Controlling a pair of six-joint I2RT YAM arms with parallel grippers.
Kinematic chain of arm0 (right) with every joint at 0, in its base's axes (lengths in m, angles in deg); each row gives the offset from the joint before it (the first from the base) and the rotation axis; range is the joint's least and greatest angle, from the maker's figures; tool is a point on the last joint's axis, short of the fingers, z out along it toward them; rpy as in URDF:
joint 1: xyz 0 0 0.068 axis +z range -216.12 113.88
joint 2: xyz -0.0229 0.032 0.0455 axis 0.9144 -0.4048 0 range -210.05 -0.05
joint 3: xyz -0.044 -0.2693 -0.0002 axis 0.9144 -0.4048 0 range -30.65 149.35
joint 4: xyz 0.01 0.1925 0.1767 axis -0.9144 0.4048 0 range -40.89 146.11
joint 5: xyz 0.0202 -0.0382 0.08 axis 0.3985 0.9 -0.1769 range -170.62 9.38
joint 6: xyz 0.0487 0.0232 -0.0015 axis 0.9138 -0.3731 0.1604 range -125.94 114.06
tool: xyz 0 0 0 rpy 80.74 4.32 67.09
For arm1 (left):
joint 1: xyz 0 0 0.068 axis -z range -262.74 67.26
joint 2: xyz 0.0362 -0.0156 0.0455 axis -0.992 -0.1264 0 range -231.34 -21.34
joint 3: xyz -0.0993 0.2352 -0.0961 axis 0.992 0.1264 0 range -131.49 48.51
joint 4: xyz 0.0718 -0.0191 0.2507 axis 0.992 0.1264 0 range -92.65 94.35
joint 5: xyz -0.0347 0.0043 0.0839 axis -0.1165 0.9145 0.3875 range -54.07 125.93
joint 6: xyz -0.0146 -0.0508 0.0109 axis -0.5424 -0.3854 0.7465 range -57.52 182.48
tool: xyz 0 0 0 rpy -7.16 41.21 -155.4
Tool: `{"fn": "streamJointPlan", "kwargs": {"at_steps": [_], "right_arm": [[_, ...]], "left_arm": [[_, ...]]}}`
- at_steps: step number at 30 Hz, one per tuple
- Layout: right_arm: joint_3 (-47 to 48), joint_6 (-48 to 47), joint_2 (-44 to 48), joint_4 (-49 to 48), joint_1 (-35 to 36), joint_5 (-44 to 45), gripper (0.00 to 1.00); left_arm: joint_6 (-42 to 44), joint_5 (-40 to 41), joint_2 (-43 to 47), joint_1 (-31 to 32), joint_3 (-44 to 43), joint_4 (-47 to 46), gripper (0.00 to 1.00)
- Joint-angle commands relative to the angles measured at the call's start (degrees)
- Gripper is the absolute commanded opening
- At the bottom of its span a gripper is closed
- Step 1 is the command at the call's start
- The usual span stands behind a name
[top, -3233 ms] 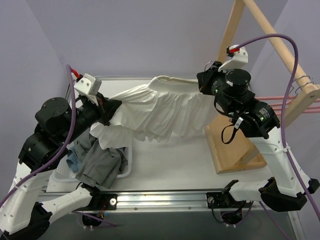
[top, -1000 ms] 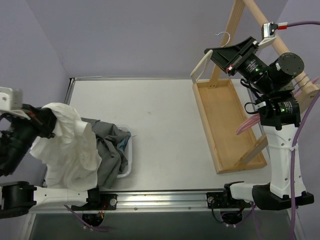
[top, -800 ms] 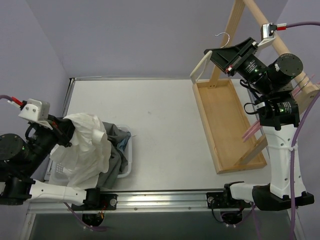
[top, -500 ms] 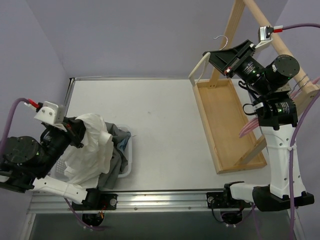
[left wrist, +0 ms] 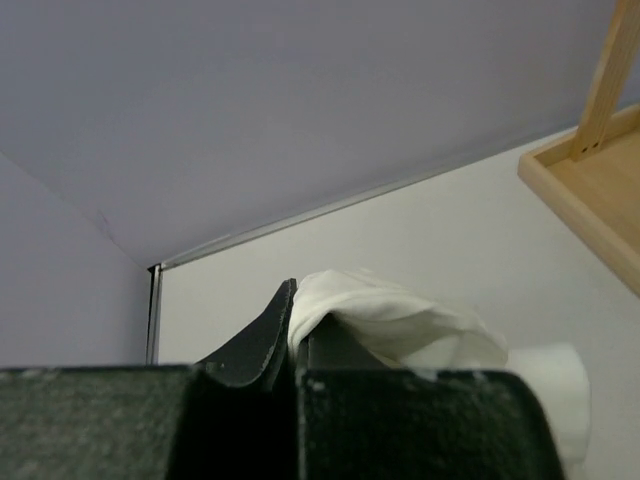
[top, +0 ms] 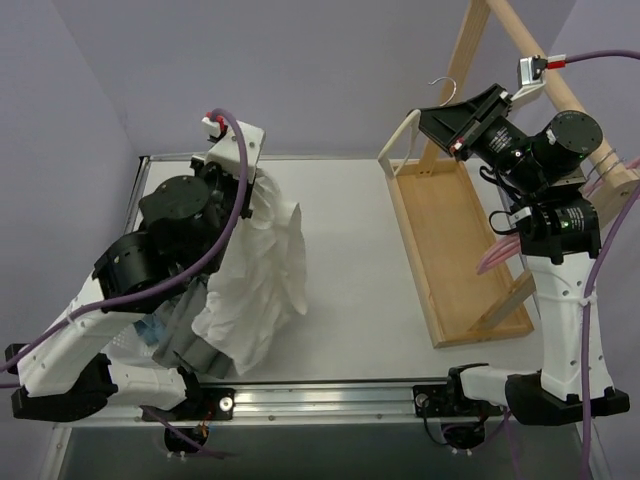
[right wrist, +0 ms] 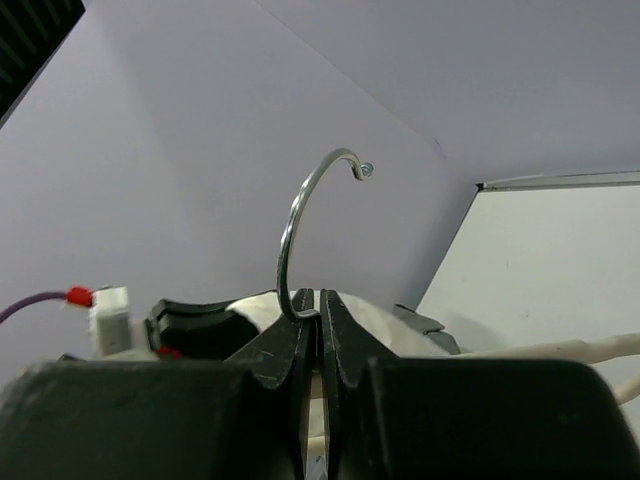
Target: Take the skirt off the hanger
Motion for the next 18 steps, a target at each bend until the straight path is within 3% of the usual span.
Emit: {"fn": "streamJointPlan", "kwargs": {"at_steps": [1,3,7,18], "right_arm": [[3.7,-2.3,1.3,0.5,-0.5,-0.8,0.00],[3.5,-2.7,1.4,0.8,-0.6,-0.8,0.00],[1.8,-2.2,1.3,-0.9,-0.6,-1.2,0.00],[-0.7,-0.8,1.2,-4.1,-0.6,-2.0,0.00]], "left_arm": [[-10.6,-21.1,5.4,-13.4,3.6,4.6,0.02],[-11.5,-23.1,11.1,-17.4,8.1,2.6,0.02],[-12.1,-26.0,16.9,-25.0,9.2,4.6,0.02],[-9.3,-19.8,20.5,-24.9,-4.1,11.8,0.02]]}}
